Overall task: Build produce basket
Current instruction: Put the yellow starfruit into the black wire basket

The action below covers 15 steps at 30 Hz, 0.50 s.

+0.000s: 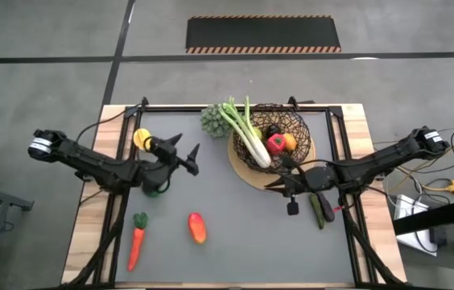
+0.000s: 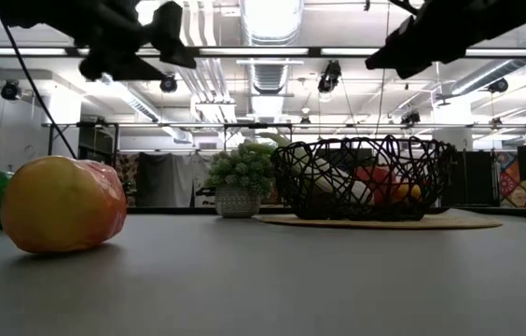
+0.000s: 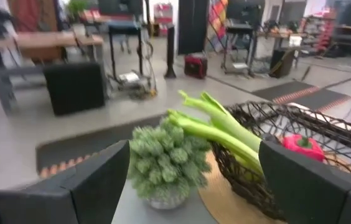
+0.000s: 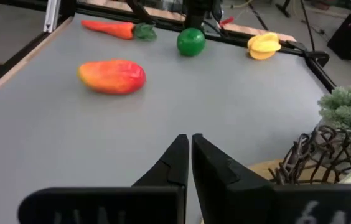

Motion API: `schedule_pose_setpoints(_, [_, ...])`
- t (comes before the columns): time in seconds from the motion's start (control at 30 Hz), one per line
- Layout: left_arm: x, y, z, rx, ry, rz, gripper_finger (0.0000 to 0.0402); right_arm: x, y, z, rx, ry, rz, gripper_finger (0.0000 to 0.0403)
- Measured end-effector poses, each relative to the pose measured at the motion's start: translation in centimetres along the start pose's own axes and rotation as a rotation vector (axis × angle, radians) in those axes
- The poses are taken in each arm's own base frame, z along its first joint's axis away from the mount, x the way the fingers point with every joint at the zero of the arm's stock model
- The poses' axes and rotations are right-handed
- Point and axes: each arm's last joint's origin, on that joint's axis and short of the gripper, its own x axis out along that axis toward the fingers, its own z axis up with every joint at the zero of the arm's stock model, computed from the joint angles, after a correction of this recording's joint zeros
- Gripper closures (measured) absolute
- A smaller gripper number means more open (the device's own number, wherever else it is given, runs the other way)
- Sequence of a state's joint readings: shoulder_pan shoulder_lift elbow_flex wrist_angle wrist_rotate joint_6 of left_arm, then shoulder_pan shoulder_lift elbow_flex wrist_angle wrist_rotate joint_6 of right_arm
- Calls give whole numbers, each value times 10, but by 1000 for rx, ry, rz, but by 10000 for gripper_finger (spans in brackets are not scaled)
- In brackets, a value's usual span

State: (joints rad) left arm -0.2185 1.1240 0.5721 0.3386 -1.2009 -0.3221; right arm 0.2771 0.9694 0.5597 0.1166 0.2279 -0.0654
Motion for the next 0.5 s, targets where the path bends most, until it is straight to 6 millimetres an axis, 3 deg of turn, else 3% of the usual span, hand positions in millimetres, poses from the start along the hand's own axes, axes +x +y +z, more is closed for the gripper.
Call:
schedule_pose_setpoints(0.23, [33, 22, -6, -41, 204, 55, 63, -10, -2, -5, -4, -34, -2, 394])
schedule_pose_setpoints(0.5, [57, 83, -25, -124, 546, 385, 63, -13, -3, -5, -41, -45, -4, 394])
